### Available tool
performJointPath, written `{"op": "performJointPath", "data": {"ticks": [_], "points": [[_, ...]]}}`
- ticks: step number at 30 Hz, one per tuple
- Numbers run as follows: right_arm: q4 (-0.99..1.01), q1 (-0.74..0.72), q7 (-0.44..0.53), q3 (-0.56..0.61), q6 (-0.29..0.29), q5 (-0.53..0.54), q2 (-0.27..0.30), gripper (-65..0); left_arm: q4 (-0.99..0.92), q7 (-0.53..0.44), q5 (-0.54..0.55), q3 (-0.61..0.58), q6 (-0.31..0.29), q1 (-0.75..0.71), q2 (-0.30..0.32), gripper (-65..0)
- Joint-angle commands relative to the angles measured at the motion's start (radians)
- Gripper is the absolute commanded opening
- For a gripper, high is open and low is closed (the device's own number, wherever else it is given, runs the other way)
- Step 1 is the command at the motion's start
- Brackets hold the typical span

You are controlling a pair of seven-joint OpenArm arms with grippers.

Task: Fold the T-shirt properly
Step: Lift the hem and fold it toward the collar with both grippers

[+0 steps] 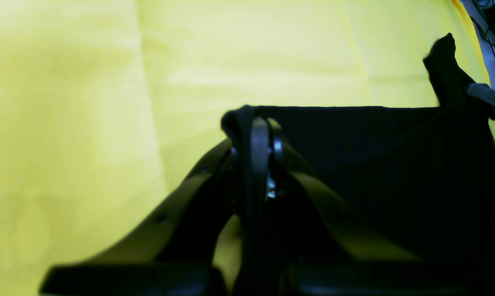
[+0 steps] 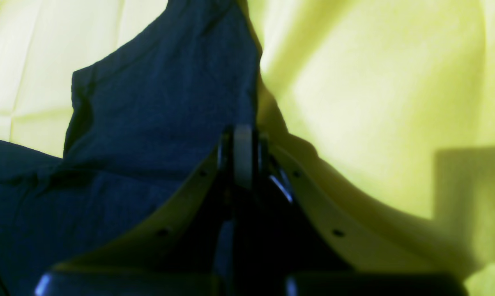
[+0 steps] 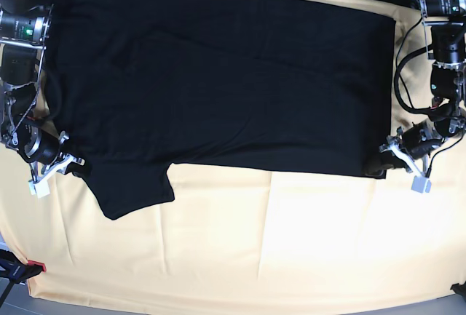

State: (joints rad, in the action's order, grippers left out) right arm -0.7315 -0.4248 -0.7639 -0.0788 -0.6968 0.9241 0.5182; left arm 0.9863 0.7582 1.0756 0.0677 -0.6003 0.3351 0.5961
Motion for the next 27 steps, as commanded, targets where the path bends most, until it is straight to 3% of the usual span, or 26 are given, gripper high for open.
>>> {"op": "performJointPath", "data": {"ticks": [1, 14, 18, 21, 27], "points": [[-0.008, -0.031, -0.007, 0.000, -0.001, -0.004, 0.020, -65.0, 0.013, -0.028, 0.034, 0.011, -0.019, 0.027, 0.022, -65.0], [-0.013, -0.163, -0.055, 0.000, -0.001, -0.014, 0.020, -65.0, 0.013, -0.053, 0.010, 0.011, -0.037, 0.142, 0.022, -65.0], [-0.061, -0.154, -0.070, 0.000, -0.001, -0.014, 0.028, -65.0, 0.013, -0.047, 0.006, 0.011, -0.042, 0.156, 0.021, -65.0], [-0.118, -0.138, -0.102, 0.000, -0.001, -0.011, 0.038, -65.0, 0.013, -0.036, 0.006, 0.011, -0.090, 0.153, 0.022, -65.0], [-0.275, -0.053, -0.138, 0.000, -0.001, -0.007, 0.062, -65.0, 0.013, 0.061, 0.072, 0.011, -0.098, 0.153, 0.022, -65.0]]}}
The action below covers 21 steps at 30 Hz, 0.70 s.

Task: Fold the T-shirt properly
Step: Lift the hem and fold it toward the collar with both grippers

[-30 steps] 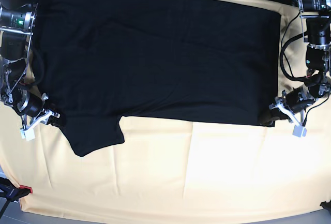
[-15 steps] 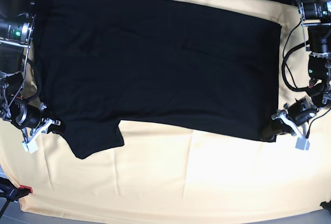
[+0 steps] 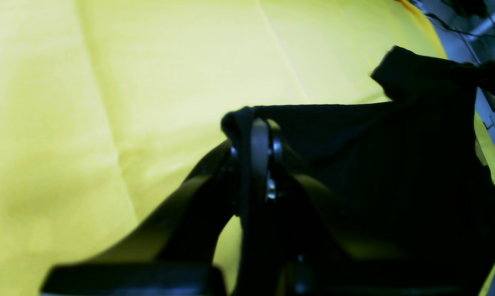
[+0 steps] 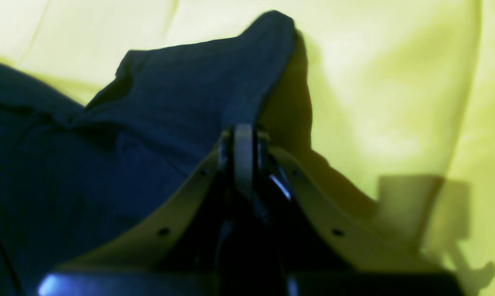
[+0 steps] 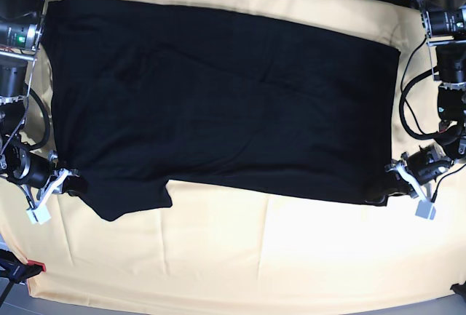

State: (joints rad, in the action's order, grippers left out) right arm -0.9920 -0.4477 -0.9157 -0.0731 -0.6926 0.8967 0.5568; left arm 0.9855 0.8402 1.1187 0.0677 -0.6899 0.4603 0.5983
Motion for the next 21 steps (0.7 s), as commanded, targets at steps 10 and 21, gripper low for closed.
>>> {"op": "performJointPath", "data": {"ticks": [10, 21], "points": [[-0.345, 0.209, 0.013, -0.005, -0.006, 0.023, 0.114, -65.0, 0.014, 0.112, 0.148, 0.011, -0.008, 0.013, 0.045, -65.0], [-0.489, 0.287, -0.023, -0.006, -0.006, 0.061, 0.190, -65.0, 0.018, 0.378, 0.365, 0.011, -0.008, -0.001, 0.130, -65.0]]}}
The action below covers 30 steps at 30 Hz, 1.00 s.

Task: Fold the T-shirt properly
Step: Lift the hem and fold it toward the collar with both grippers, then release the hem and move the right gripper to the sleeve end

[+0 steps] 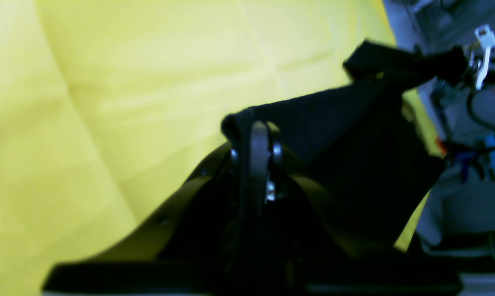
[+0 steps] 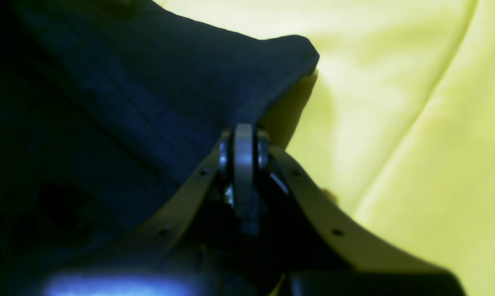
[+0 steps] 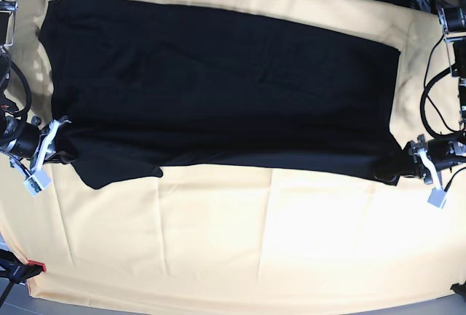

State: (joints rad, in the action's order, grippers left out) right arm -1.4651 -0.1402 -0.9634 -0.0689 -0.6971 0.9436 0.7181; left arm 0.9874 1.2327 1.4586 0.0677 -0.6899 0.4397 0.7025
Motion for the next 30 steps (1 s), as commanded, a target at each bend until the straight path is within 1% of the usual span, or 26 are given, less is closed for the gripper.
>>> {"op": "performJointPath", "data": {"ticks": [1, 3, 5, 8, 11, 13, 15, 18, 23, 27, 30], "points": [[-0.016, -0.020, 0.001, -0.010, -0.001, 0.045, 0.031, -65.0, 0.017, -0.008, 0.025, 0.011, -0.008, 0.012, 0.031, -65.0], [-0.016, -0.021, -0.057, -0.010, -0.001, 0.103, 0.034, -65.0, 0.021, -0.004, 0.025, 0.011, -0.008, -0.002, 0.036, -65.0], [-0.016, -0.020, -0.097, -0.010, -0.001, 0.135, 0.033, -65.0, 0.023, 0.007, 0.025, 0.011, -0.008, -0.010, 0.039, -65.0], [-0.016, -0.020, -0.113, -0.010, -0.001, 0.138, 0.034, -65.0, 0.034, 0.020, 0.025, 0.011, -0.008, -0.016, 0.051, -65.0], [-0.016, -0.013, -0.138, -0.010, -0.001, 0.149, 0.055, -65.0, 0.072, 0.025, 0.025, 0.011, -0.008, -0.033, 0.077, -65.0], [-0.017, -0.001, -0.141, -0.010, -0.001, 0.163, 0.077, -65.0, 0.113, 0.028, 0.025, 0.011, -0.008, -0.058, 0.091, -65.0], [-0.017, 0.000, -0.143, -0.010, -0.001, 0.159, 0.089, -65.0, 0.157, 0.030, 0.025, 0.011, -0.008, -0.087, 0.095, -65.0], [-0.017, -0.001, -0.149, -0.010, -0.001, 0.160, 0.094, -65.0, 0.237, 0.037, 0.025, 0.011, -0.008, -0.143, 0.096, -65.0], [-0.017, 0.032, -0.168, -0.010, -0.001, 0.156, 0.101, -65.0, 0.365, 0.090, 0.025, 0.011, -0.008, -0.219, 0.108, -65.0], [-0.017, 0.059, -0.176, -0.010, -0.001, 0.151, 0.111, -65.0, 0.385, 0.101, 0.025, 0.011, -0.008, -0.243, 0.136, -65.0], [-0.017, 0.063, -0.175, -0.010, -0.001, 0.134, 0.124, -65.0, 0.385, 0.104, 0.025, 0.011, -0.008, -0.248, 0.168, -65.0]]}}
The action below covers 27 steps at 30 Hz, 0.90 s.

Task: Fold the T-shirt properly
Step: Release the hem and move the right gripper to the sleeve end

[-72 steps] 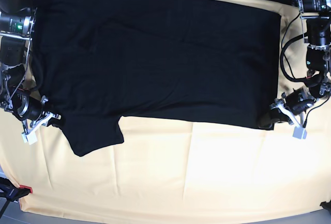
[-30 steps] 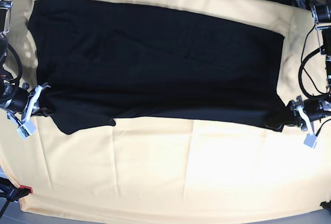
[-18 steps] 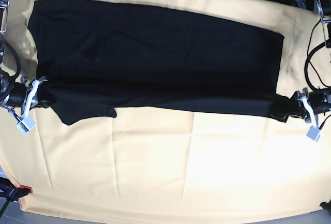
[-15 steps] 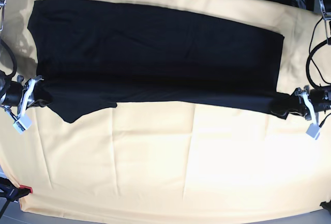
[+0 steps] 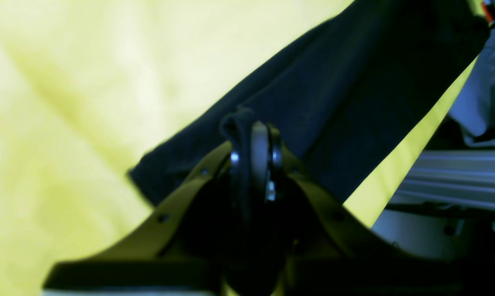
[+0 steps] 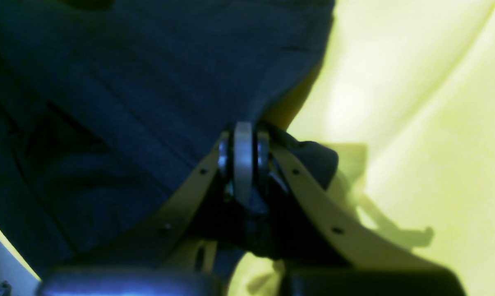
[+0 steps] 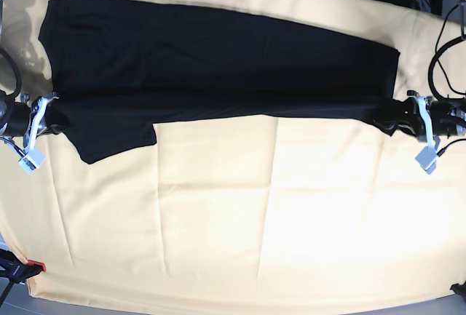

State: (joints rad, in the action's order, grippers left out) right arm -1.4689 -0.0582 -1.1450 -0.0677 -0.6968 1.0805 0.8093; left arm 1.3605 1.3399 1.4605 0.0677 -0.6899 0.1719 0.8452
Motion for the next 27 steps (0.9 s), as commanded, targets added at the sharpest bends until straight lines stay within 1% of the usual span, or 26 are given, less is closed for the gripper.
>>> {"op": "performJointPath", "data": {"ticks": [1, 4, 6, 9, 12, 16, 23, 24, 25, 27], "points": [[-0.013, -0.019, 0.007, -0.011, -0.001, -0.010, 0.037, -65.0, 0.012, -0.004, 0.023, 0.011, -0.008, 0.019, 0.035, -65.0], [-0.013, -0.019, 0.026, -0.011, -0.001, -0.011, 0.038, -65.0, 0.012, 0.002, 0.023, 0.011, -0.008, 0.019, 0.051, -65.0], [-0.013, -0.019, 0.038, -0.011, -0.001, -0.011, 0.035, -65.0, 0.012, 0.013, 0.023, 0.011, 0.006, 0.011, 0.053, -65.0], [-0.013, -0.019, 0.060, -0.011, -0.001, -0.036, 0.035, -65.0, 0.012, 0.056, 0.023, 0.011, 0.010, -0.003, 0.053, -65.0], [-0.013, -0.019, 0.087, -0.011, -0.001, -0.068, 0.035, -65.0, 0.013, 0.056, 0.023, 0.011, 0.010, -0.031, 0.060, -65.0], [-0.013, -0.019, 0.087, -0.011, -0.001, -0.067, 0.035, -65.0, 0.013, 0.056, 0.023, 0.011, 0.011, -0.060, 0.069, -65.0], [-0.013, -0.019, 0.087, -0.011, -0.001, -0.063, 0.035, -65.0, 0.013, 0.056, 0.023, 0.011, 0.067, -0.098, 0.074, -65.0], [-0.013, -0.019, 0.087, -0.011, -0.001, -0.064, 0.035, -61.5, 0.013, 0.056, 0.023, 0.011, 0.080, -0.097, 0.075, -64.7], [-0.013, -0.020, 0.087, -0.011, -0.001, -0.064, 0.036, -53.5, 0.013, 0.056, 0.023, 0.011, 0.085, -0.097, 0.076, -55.1], [-0.013, -0.025, 0.087, -0.011, -0.001, -0.062, 0.036, -34.5, 0.013, 0.056, 0.023, 0.011, 0.085, -0.106, 0.080, -33.7]]}}
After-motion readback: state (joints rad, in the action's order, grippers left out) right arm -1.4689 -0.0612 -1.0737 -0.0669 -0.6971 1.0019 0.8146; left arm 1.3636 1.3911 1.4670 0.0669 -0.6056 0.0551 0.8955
